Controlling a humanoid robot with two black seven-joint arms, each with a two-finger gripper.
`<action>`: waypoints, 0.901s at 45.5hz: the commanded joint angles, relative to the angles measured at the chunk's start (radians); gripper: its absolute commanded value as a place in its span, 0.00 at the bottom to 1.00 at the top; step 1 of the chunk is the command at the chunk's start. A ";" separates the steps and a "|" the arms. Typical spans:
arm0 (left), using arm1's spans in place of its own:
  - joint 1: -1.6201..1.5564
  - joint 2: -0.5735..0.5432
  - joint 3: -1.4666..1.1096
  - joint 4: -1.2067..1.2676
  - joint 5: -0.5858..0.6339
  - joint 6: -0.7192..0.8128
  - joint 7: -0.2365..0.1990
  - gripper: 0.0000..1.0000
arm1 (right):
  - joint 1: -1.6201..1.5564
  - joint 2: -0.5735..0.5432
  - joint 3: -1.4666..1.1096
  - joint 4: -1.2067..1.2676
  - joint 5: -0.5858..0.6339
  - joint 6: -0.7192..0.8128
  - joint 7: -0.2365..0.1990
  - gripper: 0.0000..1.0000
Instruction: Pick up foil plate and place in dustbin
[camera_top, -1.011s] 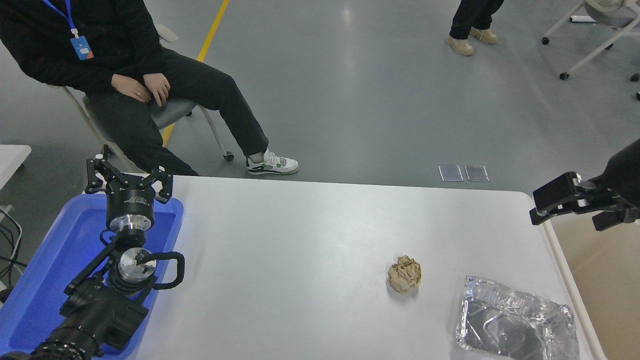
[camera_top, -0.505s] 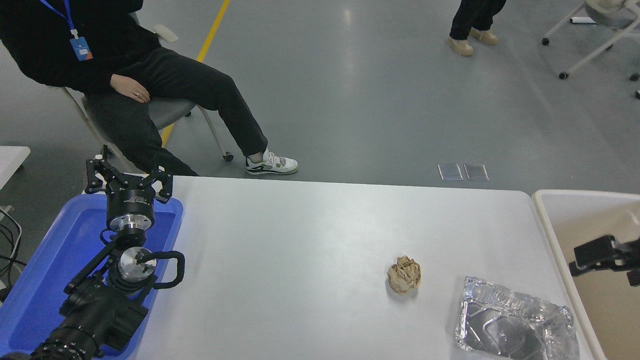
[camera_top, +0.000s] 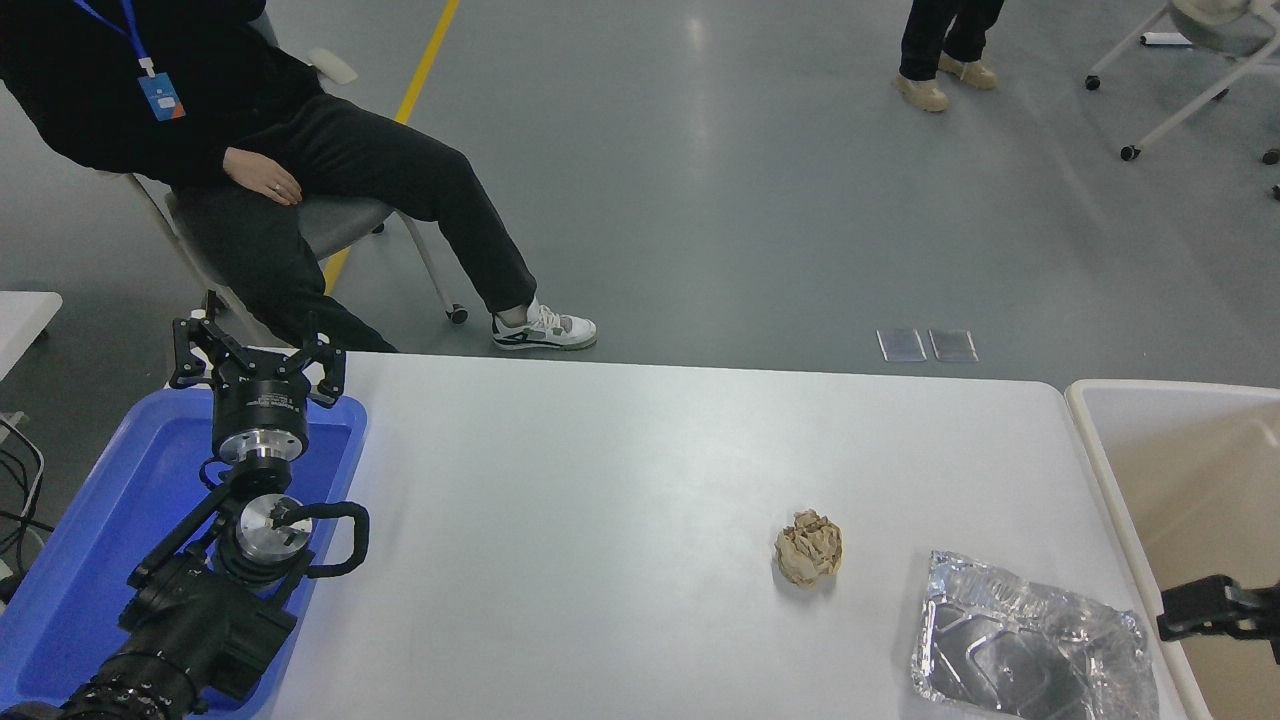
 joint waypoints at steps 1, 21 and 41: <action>0.000 0.000 0.000 0.000 0.000 0.000 0.000 0.99 | -0.128 0.013 0.091 -0.009 0.005 -0.043 -0.001 1.00; 0.000 0.000 0.000 0.000 0.000 0.000 0.000 0.99 | -0.314 0.154 0.199 -0.119 0.010 -0.146 0.000 1.00; 0.000 0.000 0.000 0.000 0.000 0.000 0.000 0.99 | -0.426 0.263 0.199 -0.244 0.008 -0.215 0.002 1.00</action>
